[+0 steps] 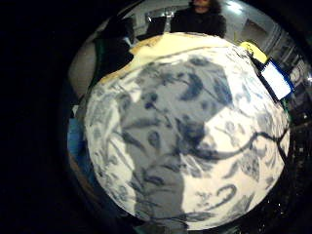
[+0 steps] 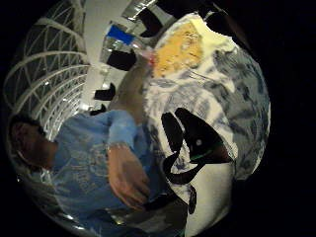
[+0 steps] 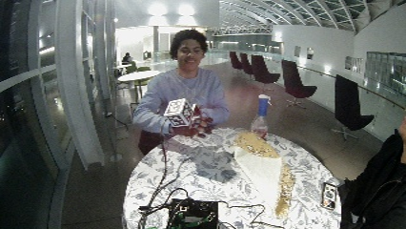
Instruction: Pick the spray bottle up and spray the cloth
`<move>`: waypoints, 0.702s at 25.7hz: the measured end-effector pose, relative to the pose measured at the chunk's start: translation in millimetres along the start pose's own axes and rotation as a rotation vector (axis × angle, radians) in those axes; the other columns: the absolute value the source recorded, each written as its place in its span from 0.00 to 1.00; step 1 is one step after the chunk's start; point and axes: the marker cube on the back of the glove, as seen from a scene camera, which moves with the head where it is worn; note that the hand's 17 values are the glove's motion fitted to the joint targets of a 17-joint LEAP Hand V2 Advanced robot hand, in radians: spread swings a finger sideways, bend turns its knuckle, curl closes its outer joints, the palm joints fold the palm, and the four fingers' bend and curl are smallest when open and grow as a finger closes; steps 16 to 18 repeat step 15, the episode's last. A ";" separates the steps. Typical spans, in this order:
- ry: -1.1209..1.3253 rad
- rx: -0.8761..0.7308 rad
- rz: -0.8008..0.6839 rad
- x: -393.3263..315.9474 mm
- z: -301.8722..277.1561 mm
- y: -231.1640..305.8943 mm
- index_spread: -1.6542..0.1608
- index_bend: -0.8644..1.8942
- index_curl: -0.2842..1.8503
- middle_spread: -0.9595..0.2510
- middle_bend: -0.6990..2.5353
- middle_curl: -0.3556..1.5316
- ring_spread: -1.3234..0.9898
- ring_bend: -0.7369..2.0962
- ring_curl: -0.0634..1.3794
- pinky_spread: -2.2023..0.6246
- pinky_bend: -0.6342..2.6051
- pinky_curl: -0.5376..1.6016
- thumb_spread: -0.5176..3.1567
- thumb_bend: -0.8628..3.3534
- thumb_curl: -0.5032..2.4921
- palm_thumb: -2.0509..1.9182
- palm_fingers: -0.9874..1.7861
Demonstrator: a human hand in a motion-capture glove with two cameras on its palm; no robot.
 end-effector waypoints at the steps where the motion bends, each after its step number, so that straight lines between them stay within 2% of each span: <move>1: 0.025 -0.004 0.021 9.6 0.8 8.1 0.73 0.36 0.25 0.76 0.28 0.41 0.58 0.38 0.30 0.85 0.27 0.42 0.43 0.20 0.29 0.69 0.58; 7: 0.085 0.010 0.102 43.9 5.4 42.1 0.73 0.36 0.25 0.76 0.28 0.41 0.58 0.38 0.30 0.85 0.27 0.42 0.44 0.20 0.28 0.69 0.58; 18: 0.133 -0.008 0.092 48.6 8.5 54.8 0.73 0.36 0.25 0.76 0.29 0.41 0.58 0.37 0.29 0.86 0.26 0.42 0.45 0.20 0.28 0.69 0.58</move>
